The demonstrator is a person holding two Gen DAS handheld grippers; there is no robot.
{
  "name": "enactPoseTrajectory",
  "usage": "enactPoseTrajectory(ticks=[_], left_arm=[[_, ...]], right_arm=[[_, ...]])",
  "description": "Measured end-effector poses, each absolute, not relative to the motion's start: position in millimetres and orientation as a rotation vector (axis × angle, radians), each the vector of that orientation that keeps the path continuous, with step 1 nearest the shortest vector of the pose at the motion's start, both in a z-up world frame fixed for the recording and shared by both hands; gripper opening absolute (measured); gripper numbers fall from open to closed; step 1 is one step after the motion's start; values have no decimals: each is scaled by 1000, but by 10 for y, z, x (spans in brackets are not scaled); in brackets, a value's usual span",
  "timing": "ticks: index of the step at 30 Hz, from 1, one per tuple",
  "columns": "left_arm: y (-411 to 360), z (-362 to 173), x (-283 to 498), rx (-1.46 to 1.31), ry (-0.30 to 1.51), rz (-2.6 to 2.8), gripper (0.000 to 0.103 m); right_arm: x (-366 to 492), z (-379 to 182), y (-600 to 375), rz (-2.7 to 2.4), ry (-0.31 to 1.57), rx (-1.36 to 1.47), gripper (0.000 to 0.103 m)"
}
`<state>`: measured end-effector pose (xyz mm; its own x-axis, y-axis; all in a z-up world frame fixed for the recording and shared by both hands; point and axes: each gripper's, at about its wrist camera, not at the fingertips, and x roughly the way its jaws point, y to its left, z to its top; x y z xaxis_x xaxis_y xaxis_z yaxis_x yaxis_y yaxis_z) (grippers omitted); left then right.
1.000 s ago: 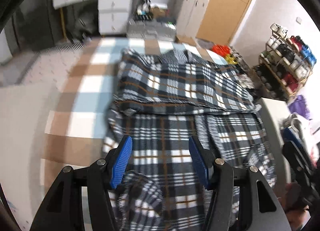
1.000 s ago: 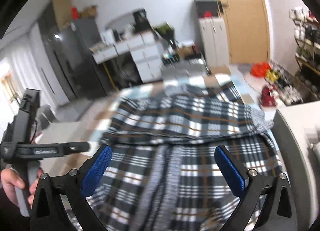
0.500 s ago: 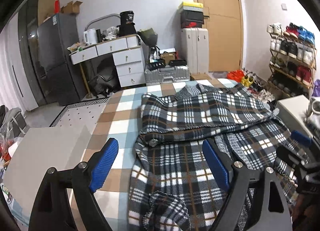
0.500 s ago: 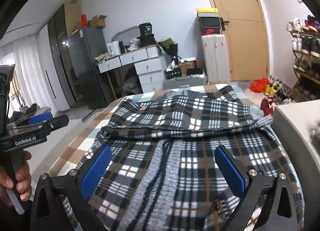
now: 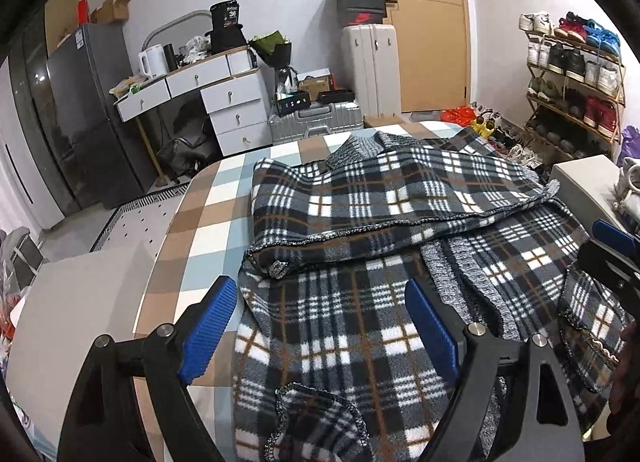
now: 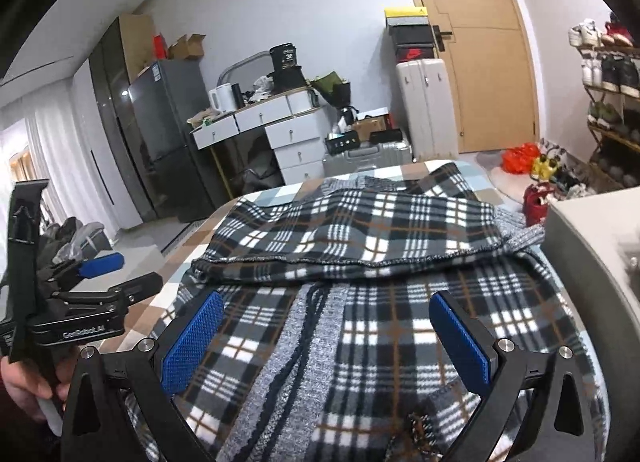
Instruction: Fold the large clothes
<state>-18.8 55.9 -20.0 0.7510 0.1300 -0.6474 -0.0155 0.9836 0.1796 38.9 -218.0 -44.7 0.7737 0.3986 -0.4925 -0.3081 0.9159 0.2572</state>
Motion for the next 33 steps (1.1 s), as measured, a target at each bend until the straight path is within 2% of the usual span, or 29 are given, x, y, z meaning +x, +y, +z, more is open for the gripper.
enactPoseTrajectory(ticks=[10,17,20,24,33], left_arm=[[753,-478,-356,169,898,106,83],[902,-135,-297,120,951,85,83],[832,139,92,159,945,78,83],[697,193,977,88,1107,-14,83],[537,-478,2727,-15,1316,58,83]], right_arm=[[415,-575,-2372,326,679,149,103],[404,-593,-2486,300,739,253,103],[408,-580,-2497,311,759,314,103],[417,-582,-2480,306,763,277,103],[566,-745,-2616,364,868,393,103]])
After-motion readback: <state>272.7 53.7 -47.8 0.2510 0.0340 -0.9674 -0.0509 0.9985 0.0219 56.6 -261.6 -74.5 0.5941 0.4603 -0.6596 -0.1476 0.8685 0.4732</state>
